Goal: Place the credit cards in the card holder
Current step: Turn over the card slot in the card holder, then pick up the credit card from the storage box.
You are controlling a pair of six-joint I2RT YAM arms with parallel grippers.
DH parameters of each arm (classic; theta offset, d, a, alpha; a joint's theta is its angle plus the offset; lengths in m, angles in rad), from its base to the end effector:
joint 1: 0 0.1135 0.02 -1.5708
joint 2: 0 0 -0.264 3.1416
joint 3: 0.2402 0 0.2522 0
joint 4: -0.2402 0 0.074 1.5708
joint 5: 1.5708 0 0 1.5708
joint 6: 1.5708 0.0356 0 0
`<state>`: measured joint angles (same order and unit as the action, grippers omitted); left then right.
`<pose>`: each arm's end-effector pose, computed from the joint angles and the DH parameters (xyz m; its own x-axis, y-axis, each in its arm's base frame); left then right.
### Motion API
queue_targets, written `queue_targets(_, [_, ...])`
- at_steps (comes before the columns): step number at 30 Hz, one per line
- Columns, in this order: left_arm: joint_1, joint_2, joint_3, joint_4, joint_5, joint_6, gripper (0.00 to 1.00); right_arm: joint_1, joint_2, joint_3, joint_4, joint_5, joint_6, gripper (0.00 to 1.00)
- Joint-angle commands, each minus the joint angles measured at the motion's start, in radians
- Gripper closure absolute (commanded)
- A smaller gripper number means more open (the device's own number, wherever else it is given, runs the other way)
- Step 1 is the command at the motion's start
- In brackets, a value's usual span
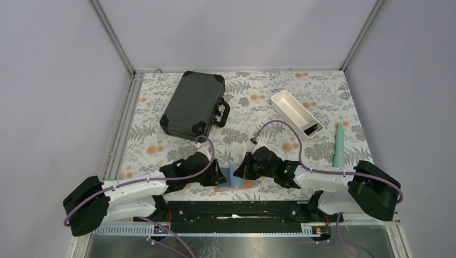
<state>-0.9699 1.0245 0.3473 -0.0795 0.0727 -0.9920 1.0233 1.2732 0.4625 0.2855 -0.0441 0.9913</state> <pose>0.1058 -0.1590 0.1572 -0.9260 -0.1258 -0.3560 0.1414 0.7587 -0.6360 0.1286 0.2140 0.1748 -0.8733 0.1735 -0.4553 -0.2596 0.6252 0.7361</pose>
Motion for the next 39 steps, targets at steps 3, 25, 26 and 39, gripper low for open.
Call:
queue_targets(3, [-0.004, -0.027, 0.052, -0.063, -0.068, -0.015, 0.58, 0.009, -0.037, 0.031, -0.064, 0.077, -0.018, 1.00])
queue_targets(25, [-0.002, 0.002, 0.169, -0.023, -0.127, 0.065, 0.50, -0.011, -0.246, 0.133, -0.523, 0.399, -0.142, 0.40])
queue_targets(26, [0.002, 0.006, 0.168, -0.013, -0.128, 0.059, 0.48, -0.032, -0.258, 0.146, -0.547, 0.399, -0.163, 0.39])
queue_targets(39, [0.387, -0.095, 0.319, -0.318, 0.044, 0.311, 0.01, -0.597, -0.199, 0.413, -0.765, 0.340, -0.494, 0.23])
